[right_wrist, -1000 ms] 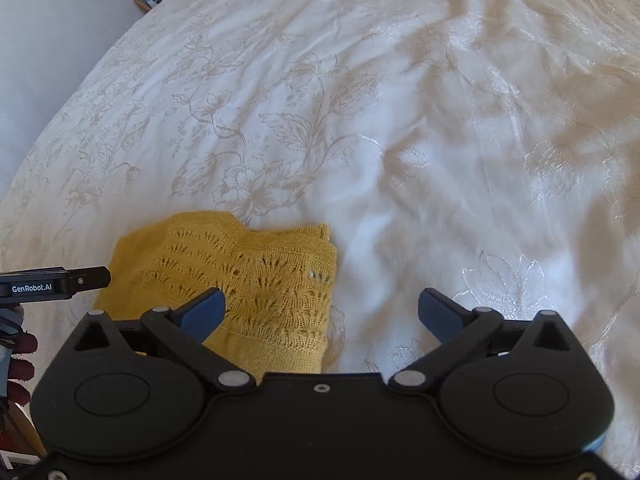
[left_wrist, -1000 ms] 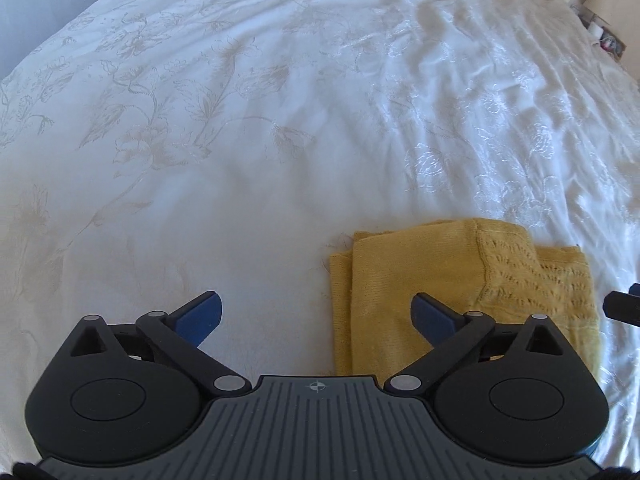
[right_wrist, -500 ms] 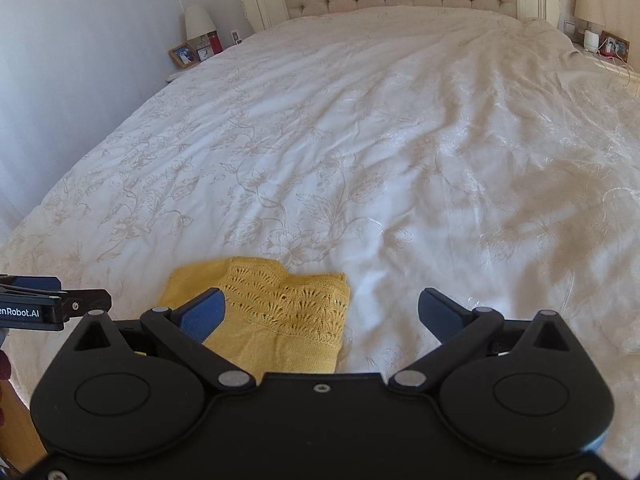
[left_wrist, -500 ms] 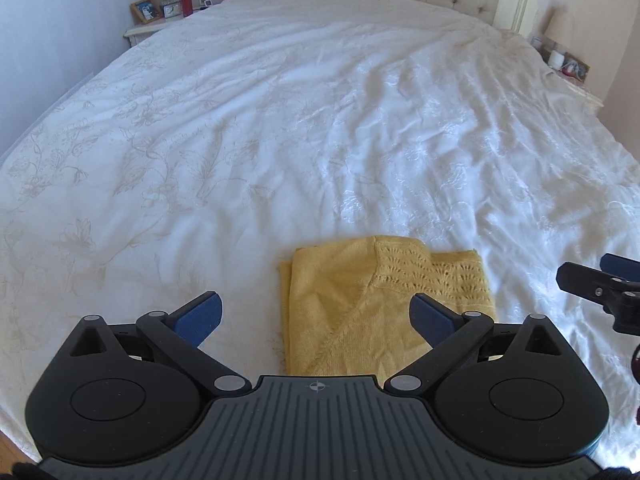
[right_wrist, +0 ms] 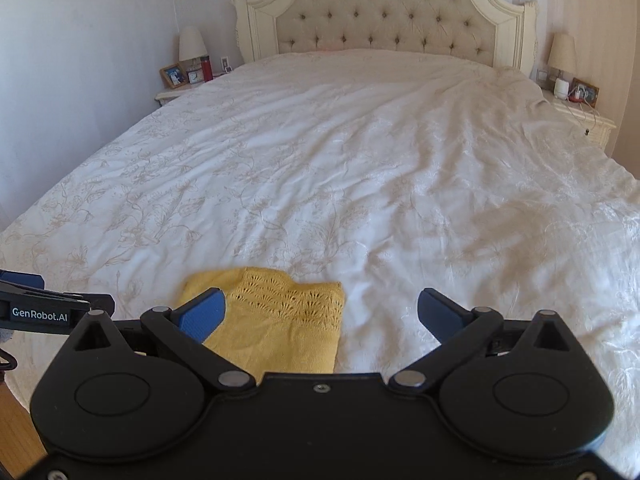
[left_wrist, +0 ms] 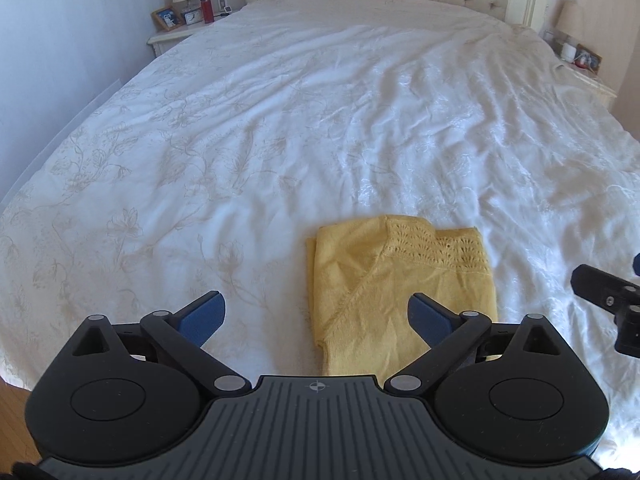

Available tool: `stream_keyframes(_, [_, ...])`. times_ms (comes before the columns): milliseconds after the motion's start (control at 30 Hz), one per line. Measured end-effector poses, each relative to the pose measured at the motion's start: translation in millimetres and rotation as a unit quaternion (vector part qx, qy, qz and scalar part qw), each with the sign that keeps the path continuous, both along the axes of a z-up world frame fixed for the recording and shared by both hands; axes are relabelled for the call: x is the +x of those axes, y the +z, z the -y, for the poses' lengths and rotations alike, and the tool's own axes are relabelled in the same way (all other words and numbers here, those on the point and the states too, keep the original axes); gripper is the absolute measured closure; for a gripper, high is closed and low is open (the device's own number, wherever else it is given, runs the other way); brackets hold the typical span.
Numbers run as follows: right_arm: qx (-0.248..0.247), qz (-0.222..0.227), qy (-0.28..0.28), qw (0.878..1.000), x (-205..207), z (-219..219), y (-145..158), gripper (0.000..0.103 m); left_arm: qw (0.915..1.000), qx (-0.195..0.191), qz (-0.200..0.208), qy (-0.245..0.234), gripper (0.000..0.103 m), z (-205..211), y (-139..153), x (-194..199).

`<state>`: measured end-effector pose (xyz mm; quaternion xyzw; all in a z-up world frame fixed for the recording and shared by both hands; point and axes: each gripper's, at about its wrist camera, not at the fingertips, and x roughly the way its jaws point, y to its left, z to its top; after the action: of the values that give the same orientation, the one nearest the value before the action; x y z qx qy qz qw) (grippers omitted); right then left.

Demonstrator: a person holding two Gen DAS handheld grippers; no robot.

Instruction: Fold small clothes

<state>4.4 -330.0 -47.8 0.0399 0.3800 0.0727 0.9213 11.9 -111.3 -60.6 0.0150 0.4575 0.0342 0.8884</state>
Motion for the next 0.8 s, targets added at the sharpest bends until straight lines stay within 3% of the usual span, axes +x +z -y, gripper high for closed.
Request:
stream_keyframes(200, [0.013,-0.073,-0.013,0.997,-22.6,-8.6,-8.1,0.004,0.9992,-0.021,-0.031,0.009,0.011,-6.2,-2.4,-26.5])
stream_keyframes(500, [-0.013,-0.094,-0.018,0.995,-57.1,-18.2,-6.5,0.004,0.9968,-0.039,-0.069,0.013,0.011,-11.0,-10.8,-54.9])
stream_keyframes(800, [-0.014,-0.106,-0.03,0.994,-74.5,-25.4,-5.3,0.004,0.9964,-0.028,-0.08,-0.001,0.012,-8.0,-11.3,-71.0])
